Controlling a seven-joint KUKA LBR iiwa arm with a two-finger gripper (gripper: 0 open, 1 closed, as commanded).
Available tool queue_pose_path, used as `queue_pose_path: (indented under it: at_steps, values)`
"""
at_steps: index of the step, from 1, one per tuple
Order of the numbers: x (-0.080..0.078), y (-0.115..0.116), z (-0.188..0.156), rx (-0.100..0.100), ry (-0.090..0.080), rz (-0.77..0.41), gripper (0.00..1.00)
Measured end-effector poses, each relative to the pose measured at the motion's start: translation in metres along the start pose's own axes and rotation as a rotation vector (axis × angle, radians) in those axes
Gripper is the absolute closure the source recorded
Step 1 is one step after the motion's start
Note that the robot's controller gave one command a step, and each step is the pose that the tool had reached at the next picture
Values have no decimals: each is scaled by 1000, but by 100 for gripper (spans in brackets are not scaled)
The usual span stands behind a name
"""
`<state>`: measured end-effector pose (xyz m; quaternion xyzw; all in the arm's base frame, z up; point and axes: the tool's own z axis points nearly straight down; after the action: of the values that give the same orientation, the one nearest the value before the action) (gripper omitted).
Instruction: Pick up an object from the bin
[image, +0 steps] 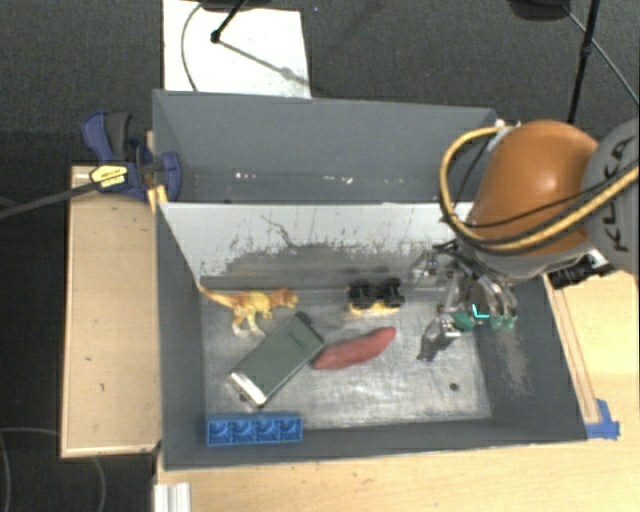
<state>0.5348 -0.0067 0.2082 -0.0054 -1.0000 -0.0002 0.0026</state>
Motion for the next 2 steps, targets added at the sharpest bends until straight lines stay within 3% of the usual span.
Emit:
queue_pose_path:
  at_steps: [1,2]
  values:
    - [-2,0,-4,0,-8,0,0]
    - [4,-5,37,-1,-17,13,0]
